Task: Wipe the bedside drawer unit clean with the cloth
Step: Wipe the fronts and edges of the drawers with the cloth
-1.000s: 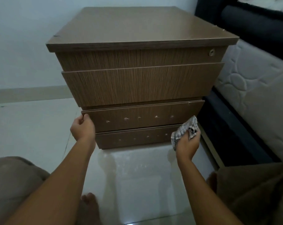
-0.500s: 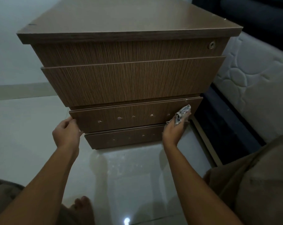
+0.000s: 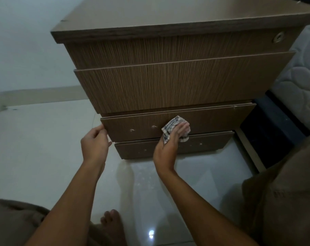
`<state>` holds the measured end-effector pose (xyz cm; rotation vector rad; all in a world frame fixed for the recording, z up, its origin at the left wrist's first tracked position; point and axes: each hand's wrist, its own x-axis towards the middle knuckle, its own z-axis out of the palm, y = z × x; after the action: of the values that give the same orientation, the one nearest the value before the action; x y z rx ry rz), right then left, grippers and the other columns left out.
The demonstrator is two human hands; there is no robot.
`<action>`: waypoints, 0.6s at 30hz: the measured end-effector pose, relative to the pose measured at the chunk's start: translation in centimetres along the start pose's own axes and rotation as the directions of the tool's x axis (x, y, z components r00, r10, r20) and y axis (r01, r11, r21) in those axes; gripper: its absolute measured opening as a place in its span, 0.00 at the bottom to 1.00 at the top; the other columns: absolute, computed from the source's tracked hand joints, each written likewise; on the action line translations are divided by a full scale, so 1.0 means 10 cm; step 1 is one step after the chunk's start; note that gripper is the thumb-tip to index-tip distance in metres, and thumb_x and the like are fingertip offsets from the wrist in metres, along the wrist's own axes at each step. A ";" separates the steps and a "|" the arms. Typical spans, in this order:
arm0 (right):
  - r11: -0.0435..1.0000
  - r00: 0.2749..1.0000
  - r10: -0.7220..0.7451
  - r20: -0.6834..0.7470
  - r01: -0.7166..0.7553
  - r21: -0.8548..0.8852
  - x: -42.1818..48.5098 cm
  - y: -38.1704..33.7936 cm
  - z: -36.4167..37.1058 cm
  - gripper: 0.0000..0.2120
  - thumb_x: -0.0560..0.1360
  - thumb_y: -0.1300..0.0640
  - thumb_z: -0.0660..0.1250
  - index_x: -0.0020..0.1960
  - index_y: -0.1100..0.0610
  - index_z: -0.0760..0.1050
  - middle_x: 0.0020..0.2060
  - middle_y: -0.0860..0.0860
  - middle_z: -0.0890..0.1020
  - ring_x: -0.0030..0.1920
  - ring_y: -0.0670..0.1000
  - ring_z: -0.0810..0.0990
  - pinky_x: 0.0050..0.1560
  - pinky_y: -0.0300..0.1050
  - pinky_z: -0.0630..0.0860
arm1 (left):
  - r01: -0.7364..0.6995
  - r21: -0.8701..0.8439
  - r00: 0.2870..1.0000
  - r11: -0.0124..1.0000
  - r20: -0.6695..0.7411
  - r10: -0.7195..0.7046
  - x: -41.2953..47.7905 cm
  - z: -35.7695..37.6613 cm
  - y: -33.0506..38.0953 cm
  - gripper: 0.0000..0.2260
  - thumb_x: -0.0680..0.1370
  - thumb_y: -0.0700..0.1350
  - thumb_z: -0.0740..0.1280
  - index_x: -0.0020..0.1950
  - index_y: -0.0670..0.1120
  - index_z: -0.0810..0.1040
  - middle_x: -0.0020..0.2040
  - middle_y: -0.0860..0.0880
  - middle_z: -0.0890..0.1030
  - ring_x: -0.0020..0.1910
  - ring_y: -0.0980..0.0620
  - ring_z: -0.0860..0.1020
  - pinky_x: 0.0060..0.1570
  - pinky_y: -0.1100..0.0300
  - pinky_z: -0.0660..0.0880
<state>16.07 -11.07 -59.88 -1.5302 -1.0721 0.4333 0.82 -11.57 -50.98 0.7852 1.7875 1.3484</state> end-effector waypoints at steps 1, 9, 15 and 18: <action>0.999 0.999 -0.026 0.036 0.027 -0.018 -0.06 0.00 0.05 0.36 0.79 0.67 0.58 0.77 0.57 0.37 0.76 0.52 0.37 0.76 0.49 0.32 0.76 0.46 0.38 | -0.013 0.020 1.000 1.000 0.013 0.012 0.00 -0.01 0.00 0.11 0.82 0.42 0.62 0.60 0.50 0.80 0.55 0.53 0.80 0.56 0.53 0.78 0.53 0.54 0.78; 0.961 0.933 -0.131 0.336 0.202 -0.187 -0.39 -0.01 0.34 0.40 0.77 0.67 0.60 0.76 0.55 0.35 0.76 0.51 0.35 0.76 0.52 0.32 0.75 0.53 0.46 | -0.096 0.193 0.995 0.976 0.056 0.087 0.02 -0.09 0.04 0.13 0.82 0.42 0.60 0.65 0.47 0.79 0.55 0.54 0.79 0.56 0.53 0.76 0.60 0.54 0.74; 0.936 0.880 -0.106 0.462 0.245 -0.253 -0.59 -0.16 0.60 0.45 0.76 0.66 0.62 0.75 0.50 0.30 0.74 0.47 0.28 0.72 0.49 0.24 0.74 0.50 0.41 | -0.178 0.335 0.982 0.925 0.124 0.144 0.04 -0.15 0.14 0.15 0.82 0.40 0.56 0.63 0.46 0.80 0.54 0.55 0.78 0.56 0.56 0.74 0.52 0.63 0.67; 0.924 0.788 -0.114 0.605 0.309 -0.228 -0.67 -0.20 0.68 0.43 0.77 0.66 0.61 0.76 0.52 0.31 0.74 0.49 0.29 0.71 0.46 0.22 0.73 0.49 0.40 | -0.208 0.383 0.974 0.900 0.168 0.153 0.07 -0.20 0.16 0.16 0.82 0.38 0.55 0.62 0.47 0.80 0.55 0.54 0.79 0.56 0.56 0.75 0.47 0.69 0.67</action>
<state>6.60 -12.72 -61.83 -1.5611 -1.8608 0.6169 -1.24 -11.56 -49.26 1.2603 1.9446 1.0204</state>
